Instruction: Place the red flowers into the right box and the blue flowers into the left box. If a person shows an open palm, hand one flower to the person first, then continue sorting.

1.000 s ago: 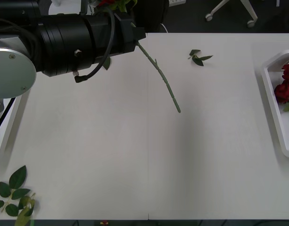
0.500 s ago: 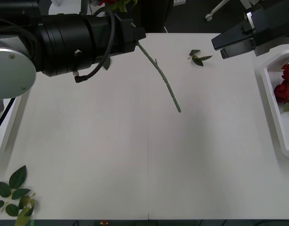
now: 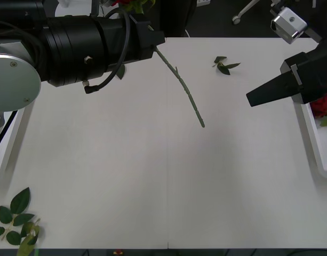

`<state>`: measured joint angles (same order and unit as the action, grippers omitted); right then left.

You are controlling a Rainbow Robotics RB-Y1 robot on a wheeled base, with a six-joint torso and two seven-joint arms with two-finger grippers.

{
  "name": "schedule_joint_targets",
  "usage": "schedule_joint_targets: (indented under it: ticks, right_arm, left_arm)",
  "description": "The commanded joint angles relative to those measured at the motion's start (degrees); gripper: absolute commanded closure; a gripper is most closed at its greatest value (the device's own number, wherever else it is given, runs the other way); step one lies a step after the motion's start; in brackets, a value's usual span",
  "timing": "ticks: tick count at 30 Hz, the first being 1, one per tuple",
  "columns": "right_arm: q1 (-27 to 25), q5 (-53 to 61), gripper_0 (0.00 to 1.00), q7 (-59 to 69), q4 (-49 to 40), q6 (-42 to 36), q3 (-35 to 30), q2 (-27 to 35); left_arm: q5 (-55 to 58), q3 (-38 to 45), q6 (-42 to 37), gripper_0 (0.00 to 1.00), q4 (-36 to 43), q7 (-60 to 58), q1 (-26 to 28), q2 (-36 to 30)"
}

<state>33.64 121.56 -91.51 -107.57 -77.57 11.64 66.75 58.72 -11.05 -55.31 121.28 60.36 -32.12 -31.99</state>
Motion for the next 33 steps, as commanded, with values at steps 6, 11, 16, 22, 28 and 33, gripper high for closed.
schedule_joint_targets:
  ticks: [6, 11, 16, 22, 28, 33]
  right_arm:
    - [-1.38, -7.04, 0.08, 2.04, -4.84, 4.18, -1.26, -2.85]
    - [-1.38, -8.44, 0.08, 3.18, -6.51, 4.36, -0.82, -4.78]
    - [-1.38, -9.24, 0.08, 3.71, -7.83, 7.17, 2.34, -5.84]
    - [-1.38, -13.1, 0.08, 4.5, -10.91, 12.44, 7.44, -7.16]
    - [-1.38, -17.06, 0.08, 7.14, -11.96, 13.59, 8.58, -10.94]
    - [-1.38, -20.13, 0.09, 8.72, -13.1, 16.05, 9.11, -12.69]
  left_arm:
    - [-0.36, 0.85, 0.82, 1.0, 1.77, 1.08, -2.15, 0.88]
    - [-0.36, 0.85, 0.82, 1.0, 1.77, 1.08, -2.15, 0.88]
    - [-0.36, 0.85, 0.82, 1.0, 1.77, 1.08, -2.15, 0.88]
    - [-0.36, 0.85, 0.82, 1.0, 1.77, 1.08, -2.15, 0.88]
    - [-0.36, 0.85, 0.82, 1.0, 1.77, 1.08, -2.15, 0.88]
    - [-0.36, 0.85, 0.82, 1.0, 1.77, 1.08, -2.15, 0.88]
